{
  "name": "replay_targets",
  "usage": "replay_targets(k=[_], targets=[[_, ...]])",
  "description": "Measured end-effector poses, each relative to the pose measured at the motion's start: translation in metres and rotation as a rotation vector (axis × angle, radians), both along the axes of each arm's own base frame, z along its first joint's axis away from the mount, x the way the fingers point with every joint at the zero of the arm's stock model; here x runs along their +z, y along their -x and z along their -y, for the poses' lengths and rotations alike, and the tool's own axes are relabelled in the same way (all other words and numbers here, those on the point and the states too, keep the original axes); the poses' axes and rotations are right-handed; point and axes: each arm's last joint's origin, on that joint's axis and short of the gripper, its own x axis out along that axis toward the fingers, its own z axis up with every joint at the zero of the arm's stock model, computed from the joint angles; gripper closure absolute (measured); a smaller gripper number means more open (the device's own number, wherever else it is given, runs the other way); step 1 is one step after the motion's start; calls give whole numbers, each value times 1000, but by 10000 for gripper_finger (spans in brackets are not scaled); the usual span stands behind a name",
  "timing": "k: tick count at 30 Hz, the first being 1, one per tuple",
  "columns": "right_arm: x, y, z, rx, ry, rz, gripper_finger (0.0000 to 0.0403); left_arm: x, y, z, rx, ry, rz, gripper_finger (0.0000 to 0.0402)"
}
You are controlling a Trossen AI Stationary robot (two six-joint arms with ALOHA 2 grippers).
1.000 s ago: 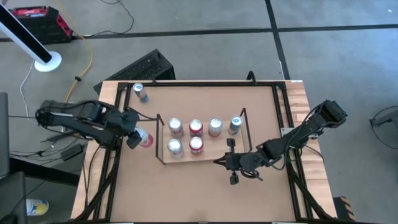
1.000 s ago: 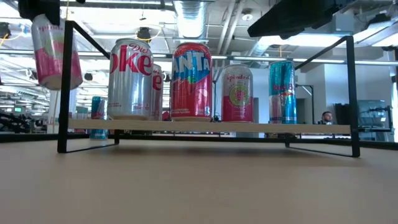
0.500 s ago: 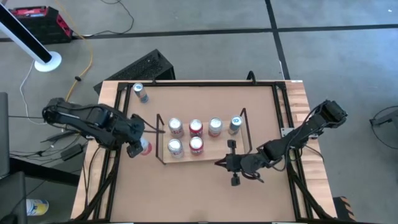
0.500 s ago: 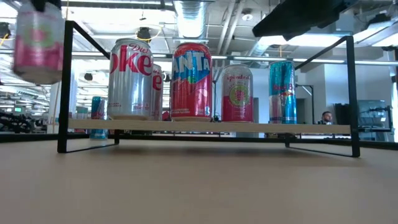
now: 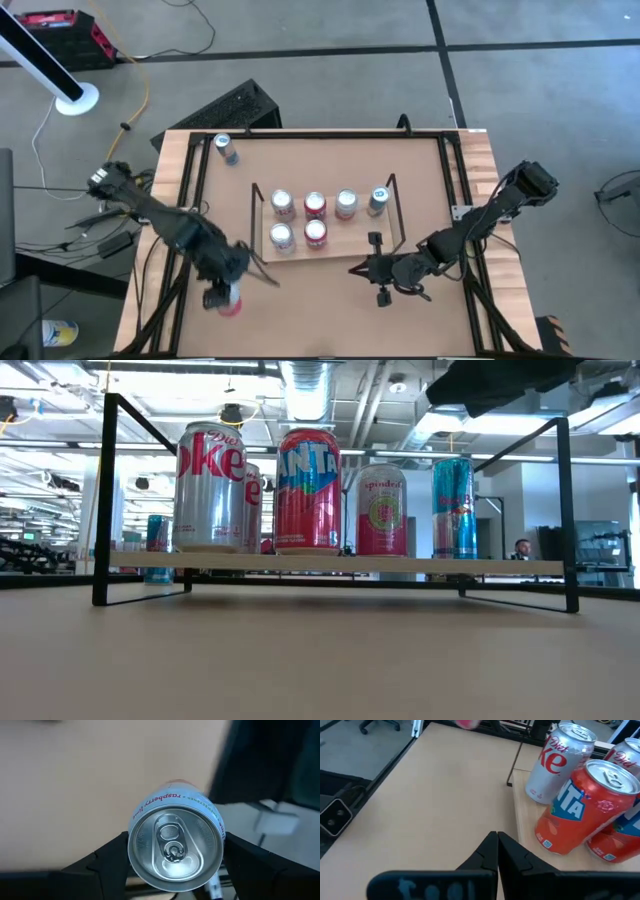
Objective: Place canned beverage on shelf
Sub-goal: Put the pink soda can on the shelf aligned with the other orange can
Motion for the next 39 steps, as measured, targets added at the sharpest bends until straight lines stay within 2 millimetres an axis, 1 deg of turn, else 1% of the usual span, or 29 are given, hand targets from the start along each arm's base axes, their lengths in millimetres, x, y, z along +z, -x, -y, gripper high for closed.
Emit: replay_targets(k=[2, 5, 7, 9, 12, 14, 16, 18, 20, 22, 24, 26, 29, 32, 35, 39], targets=[[0, 1, -2, 0, -12, -3, 376, -8, -12, 18, -54, 52, 49, 143], [-3, 5, -4, -9, -30, -29, 376, -17, -36, 41, -147, 139, 176, 143], [-4, 7, -7, -9, -35, -48, 376, -17, -55, 52, -195, 157, 255, 143], [-6, 10, -9, -3, -36, -64, 376, -16, -74, 58, -238, 138, 301, 143], [-5, 16, -11, 5, -35, -85, 376, -10, -108, 66, -314, 79, 375, 143], [-3, 20, -12, -12, -35, -90, 376, -1, -129, 69, -382, 39, 442, 143], [-2, 26, -12, -42, -26, -101, 376, 11, -147, 69, -436, -34, 504, 143], [-1, 32, -12, -76, -27, -104, 376, 21, -160, 62, -456, -162, 521, 143], [0, 40, -15, -93, -23, -119, 376, 29, -172, 49, -455, -277, 512, 143], [0, 46, -18, -102, -26, -123, 376, 36, -186, 34, -428, -349, 521, 143], [0, 52, -21, -104, -17, -127, 376, 34, -199, 17, -378, -376, 555, 143], [1, 57, -25, -103, -12, -116, 376, 28, -207, -2, -337, -391, 544, 143], [1, 63, -31, -86, 2, -107, 376, 20, -214, -32, -279, -439, 467, 143], [0, 67, -34, -82, 18, -99, 376, 22, -223, -56, -224, -497, 493, 143], [0, 67, -32, -96, 47, -96, 376, 25, -229, -70, -207, -543, 536, 143], [0, 62, -28, -111, 59, -97, 376, 23, -233, -76, -238, -548, 556, 143]])
